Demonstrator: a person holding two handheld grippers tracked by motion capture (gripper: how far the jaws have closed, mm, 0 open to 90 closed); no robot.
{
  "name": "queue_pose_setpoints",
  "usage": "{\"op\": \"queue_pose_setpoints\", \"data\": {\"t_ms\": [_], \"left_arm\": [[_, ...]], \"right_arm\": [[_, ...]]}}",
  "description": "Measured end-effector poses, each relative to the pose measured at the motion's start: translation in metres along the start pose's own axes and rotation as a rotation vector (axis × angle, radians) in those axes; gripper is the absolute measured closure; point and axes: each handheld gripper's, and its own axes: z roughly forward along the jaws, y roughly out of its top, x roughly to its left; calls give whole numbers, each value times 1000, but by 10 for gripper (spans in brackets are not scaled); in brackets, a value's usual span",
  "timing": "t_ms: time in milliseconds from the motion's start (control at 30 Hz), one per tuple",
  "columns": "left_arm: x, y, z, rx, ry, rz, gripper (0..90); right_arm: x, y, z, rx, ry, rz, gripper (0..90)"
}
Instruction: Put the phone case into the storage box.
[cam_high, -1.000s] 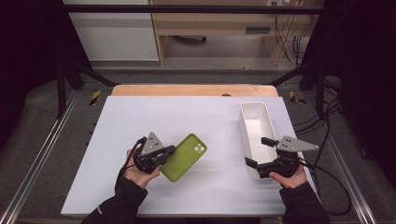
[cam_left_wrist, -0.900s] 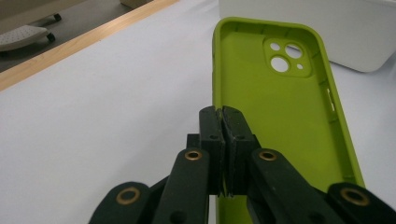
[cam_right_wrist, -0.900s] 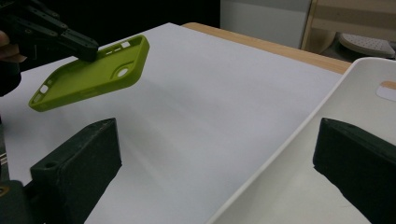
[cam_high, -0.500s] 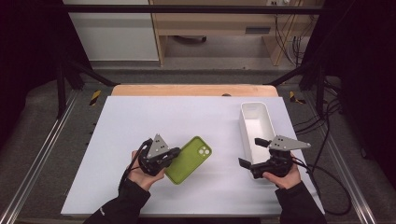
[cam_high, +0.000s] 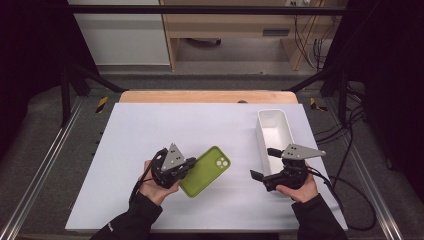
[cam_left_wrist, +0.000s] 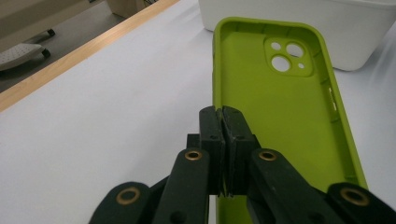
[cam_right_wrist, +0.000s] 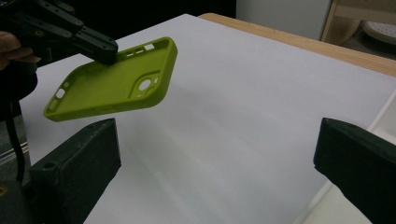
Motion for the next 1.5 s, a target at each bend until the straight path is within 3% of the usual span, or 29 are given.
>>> {"op": "queue_pose_setpoints", "data": {"t_ms": [700,1500], "left_arm": [[-3,5,7,8,-5,46,880],[-17,10,15,21,-9,125,880]], "right_arm": [[10,15,19,36,25,1,15],[16,28,40,90,52,6,33]]}}
